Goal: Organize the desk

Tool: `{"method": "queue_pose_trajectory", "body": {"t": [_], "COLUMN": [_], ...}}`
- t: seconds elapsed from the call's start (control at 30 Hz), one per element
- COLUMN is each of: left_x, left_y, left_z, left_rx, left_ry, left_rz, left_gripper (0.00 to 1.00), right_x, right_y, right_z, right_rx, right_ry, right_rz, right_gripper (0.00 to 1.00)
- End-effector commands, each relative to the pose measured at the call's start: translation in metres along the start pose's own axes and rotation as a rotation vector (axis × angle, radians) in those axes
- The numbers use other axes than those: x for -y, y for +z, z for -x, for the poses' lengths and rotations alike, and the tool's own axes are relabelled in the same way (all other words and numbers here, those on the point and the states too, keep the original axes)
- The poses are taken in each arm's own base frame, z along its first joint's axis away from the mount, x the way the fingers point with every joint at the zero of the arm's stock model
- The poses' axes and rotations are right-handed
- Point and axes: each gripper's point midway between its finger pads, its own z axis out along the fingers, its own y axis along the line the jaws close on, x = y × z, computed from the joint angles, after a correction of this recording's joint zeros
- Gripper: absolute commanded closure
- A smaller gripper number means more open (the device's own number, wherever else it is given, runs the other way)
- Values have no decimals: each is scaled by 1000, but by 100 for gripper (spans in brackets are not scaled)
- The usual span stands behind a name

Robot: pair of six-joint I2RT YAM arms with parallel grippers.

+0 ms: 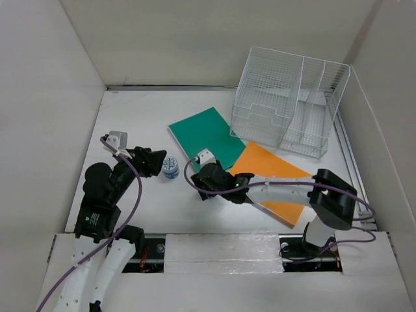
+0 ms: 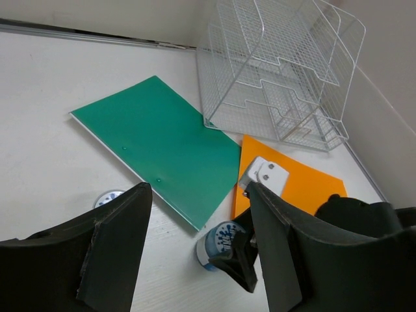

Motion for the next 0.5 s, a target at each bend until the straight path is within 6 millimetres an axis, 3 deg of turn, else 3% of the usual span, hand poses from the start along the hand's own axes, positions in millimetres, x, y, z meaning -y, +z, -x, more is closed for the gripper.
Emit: {"method": "queue_pose_trajectory", "body": {"t": [0.0,0.1,0.13,0.23,0.27,0.33,0.37,0.43,0.47], "left_x": [8,9,9,11,13,14,13,15,15], "left_y": [1,2,3,3,2,3,3,2,2], "left_z": [8,7,5,6,6,5,4,5,4], "left_rx": [34,28,23,22,22,20,17,16,16], "left_ry": [10,10,8,7,8,9,8,8,8], "left_rz": [-40,-47,-50,-60,-71,-77,-76,-81,-82], "left_gripper": [42,43,43,43,43,43,43,43,43], "right_x": [-8,9,35,76,110,136,165,196,211], "right_y": [-64,-112,-141,-165,-188,-198,-203,-202,-173], "right_z": [86,144,187,229,269,291,315,334,331], "right_rx": [232,354,450,500,577,588,617,625,559], "right_ry": [72,81,119,128,177,168,196,209,214], "right_rz": [64,76,58,36,-14,-58,-122,-184,-219], "right_gripper": [38,38,38,37,38,37,37,37,37]}}
